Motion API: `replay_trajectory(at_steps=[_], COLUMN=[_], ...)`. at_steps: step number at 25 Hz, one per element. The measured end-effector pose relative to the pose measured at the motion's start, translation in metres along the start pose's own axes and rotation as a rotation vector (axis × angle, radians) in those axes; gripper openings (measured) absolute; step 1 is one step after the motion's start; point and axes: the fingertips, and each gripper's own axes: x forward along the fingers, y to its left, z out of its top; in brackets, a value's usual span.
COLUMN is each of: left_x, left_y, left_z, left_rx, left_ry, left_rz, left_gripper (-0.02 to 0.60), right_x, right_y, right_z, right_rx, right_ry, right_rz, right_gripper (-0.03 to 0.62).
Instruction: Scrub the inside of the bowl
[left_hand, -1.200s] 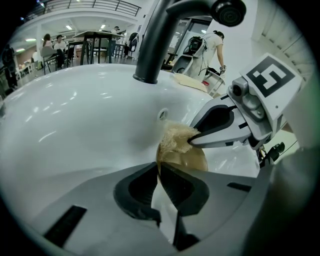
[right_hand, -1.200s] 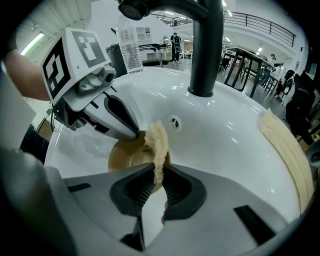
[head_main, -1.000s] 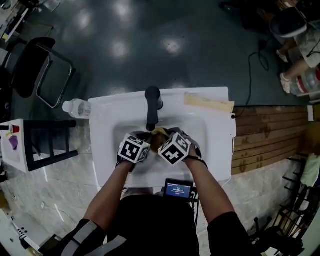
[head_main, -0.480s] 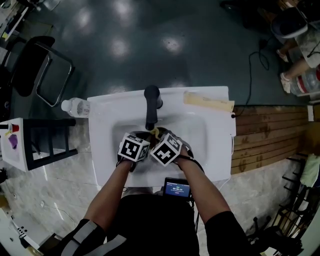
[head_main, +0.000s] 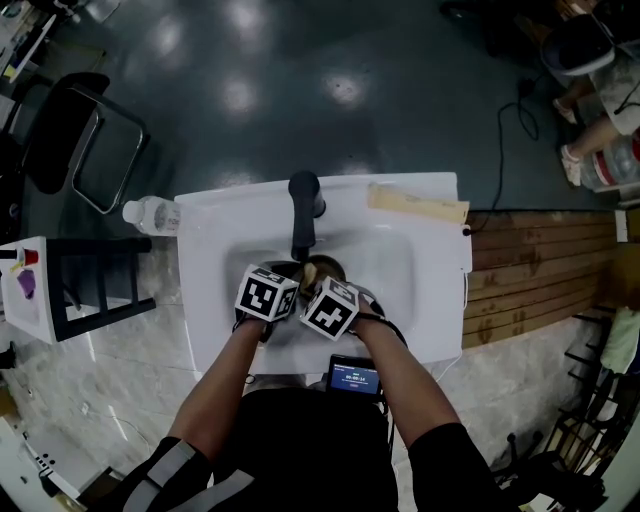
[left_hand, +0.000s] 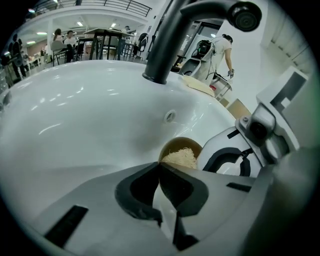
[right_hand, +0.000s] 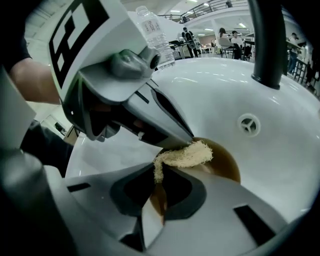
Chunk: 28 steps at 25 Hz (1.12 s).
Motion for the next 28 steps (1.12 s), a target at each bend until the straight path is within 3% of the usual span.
replay_trajectory(at_steps=[5,11,19,28], left_x=[0.001,-0.001,-0.001,-0.003], left_y=[0.001,0.000,-0.001,-0.004], left_z=[0.000,0.000,-0.001,-0.001], left_rx=[0.037,0.060,0.074,0.070], left_ry=[0.007,0.009,0.014,0.016], left_rz=[0.018,0.029,0.026,0.022], left_gripper=[0.012,0.012,0.012,0.014], right_x=[-0.008,-0.025,-0.045,-0.050], right_y=[0.006,0.000,-0.033,-0.068], right_z=[-0.010,-0.031,-0.040,-0.024], right_rx=[-0.050,-0.088,-0.055,0.004], right_ry=[0.035,0.091,0.096,0.017], right_rz=[0.053,0.044,-0.057,-0.214], right_gripper=[0.041,0.041,0.041,0.041])
